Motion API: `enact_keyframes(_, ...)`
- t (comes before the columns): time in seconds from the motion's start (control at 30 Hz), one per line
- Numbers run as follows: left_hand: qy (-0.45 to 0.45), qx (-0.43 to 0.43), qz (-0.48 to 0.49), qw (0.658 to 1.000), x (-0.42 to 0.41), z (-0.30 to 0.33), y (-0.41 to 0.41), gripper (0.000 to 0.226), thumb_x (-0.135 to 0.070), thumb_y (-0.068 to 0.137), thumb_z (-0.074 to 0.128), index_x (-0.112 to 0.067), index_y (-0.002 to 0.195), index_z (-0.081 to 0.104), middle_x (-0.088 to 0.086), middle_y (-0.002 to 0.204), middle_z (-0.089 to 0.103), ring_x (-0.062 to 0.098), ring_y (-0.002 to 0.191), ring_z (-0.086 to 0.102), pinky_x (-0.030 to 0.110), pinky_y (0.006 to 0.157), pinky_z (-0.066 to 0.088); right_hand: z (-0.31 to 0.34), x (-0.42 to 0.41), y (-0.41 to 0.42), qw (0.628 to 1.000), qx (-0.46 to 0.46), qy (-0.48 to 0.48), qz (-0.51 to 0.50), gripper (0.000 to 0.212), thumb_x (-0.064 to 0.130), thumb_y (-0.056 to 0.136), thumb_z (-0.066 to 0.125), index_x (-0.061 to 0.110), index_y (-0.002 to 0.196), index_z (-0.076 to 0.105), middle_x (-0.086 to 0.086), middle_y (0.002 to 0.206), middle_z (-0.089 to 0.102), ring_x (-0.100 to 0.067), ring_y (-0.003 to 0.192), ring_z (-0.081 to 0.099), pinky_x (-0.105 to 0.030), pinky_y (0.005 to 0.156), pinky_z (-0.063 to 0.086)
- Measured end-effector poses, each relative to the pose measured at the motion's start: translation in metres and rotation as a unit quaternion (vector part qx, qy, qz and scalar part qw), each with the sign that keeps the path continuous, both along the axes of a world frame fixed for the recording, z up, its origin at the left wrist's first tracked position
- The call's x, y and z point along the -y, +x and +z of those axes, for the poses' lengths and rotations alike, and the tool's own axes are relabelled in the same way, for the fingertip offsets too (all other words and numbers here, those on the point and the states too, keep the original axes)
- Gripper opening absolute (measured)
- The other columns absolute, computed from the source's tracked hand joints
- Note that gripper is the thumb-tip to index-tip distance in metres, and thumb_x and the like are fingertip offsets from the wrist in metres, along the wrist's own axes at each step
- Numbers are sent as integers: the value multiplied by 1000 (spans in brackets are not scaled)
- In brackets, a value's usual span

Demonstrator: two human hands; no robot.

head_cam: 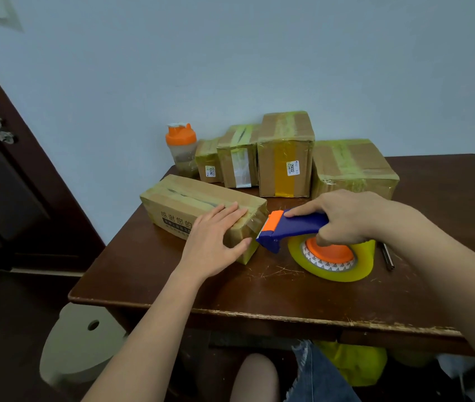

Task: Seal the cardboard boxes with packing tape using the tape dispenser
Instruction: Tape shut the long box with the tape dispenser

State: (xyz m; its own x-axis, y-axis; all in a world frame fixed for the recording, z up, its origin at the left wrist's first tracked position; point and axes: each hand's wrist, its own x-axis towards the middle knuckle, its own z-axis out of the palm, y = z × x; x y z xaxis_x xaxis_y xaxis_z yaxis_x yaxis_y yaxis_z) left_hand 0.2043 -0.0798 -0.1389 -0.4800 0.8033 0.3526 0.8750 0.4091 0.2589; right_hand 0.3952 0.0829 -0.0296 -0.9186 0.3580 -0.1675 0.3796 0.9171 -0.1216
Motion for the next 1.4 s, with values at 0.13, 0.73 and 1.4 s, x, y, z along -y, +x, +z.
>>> enact_keyframes(0.13, 11, 36, -11, 999, 1, 3, 1, 62, -61, 89, 35, -39, 146, 39, -16, 155, 33, 9, 145, 23, 41, 118, 16, 16, 6, -8, 999, 32, 11, -1, 66, 19, 81, 50, 60, 132, 43, 13, 72, 51, -8, 61, 49, -25, 56, 38)
enact_keyframes(0.73, 13, 84, -1, 996, -1, 11, 5, 50, -58, 97, 36, -38, 142, 46, -16, 152, 38, 7, 144, 25, 38, 116, 16, 47, 32, -62, 981, 152, 115, 39, 58, 12, 75, 55, 40, 125, 62, 10, 78, 59, -13, 66, 51, -30, 68, 44)
enact_keyframes(1.4, -60, 13, 109, 992, -6, 13, 51, 68, -66, 95, 22, -30, 152, 28, -4, 161, 23, 20, 147, 17, 42, 117, 18, 2, 10, -17, 961, 247, 126, -13, 66, 25, 86, 55, 52, 142, 33, 9, 110, 44, -14, 96, 49, -28, 70, 39)
